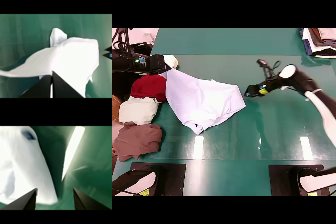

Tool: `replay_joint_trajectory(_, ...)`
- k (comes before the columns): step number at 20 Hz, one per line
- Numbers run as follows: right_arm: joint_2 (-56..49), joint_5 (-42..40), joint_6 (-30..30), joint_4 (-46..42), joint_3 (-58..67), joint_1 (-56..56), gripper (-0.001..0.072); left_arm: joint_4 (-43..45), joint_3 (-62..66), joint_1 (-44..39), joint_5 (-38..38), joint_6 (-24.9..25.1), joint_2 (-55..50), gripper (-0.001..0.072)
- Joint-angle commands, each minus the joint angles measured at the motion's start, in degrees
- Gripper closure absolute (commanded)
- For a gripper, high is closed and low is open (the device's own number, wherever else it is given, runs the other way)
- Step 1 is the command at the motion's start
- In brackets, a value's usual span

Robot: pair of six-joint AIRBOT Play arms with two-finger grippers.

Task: Fold the shirts.

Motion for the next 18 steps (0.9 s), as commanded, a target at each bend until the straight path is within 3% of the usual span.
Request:
replay_joint_trajectory(1,-8.5,-0.2,-1.0,1.3,6.9,4.2,0.0200,0.1,0.1,0.0,-0.8,0.3,0.0,0.0685)
replay_joint_trajectory(2,-10.2,0.3,-1.0,1.3,9.3,5.0,0.0240,0.1,0.1,0.0,-0.8,0.3,0.0,0.0685)
replay_joint_trajectory(4,-11.7,0.4,-1.8,1.1,12.8,6.1,0.0595,0.1,0.1,0.0,-1.6,0.3,0.0,0.0685)
replay_joint_trajectory(5,-11.5,0.2,-2.4,1.0,14.1,6.1,0.0696,0.1,0.1,0.0,-2.0,0.3,0.1,0.0686)
replay_joint_trajectory(10,-1.2,1.3,-2.1,-6.8,19.9,3.2,0.0699,0.0,5.9,0.0,-0.3,0.3,3.9,0.0687)
replay_joint_trajectory(18,30.0,7.5,-0.8,-9.6,26.7,-1.4,0.0699,-10.2,38.3,0.0,-0.2,0.3,11.4,0.0687)
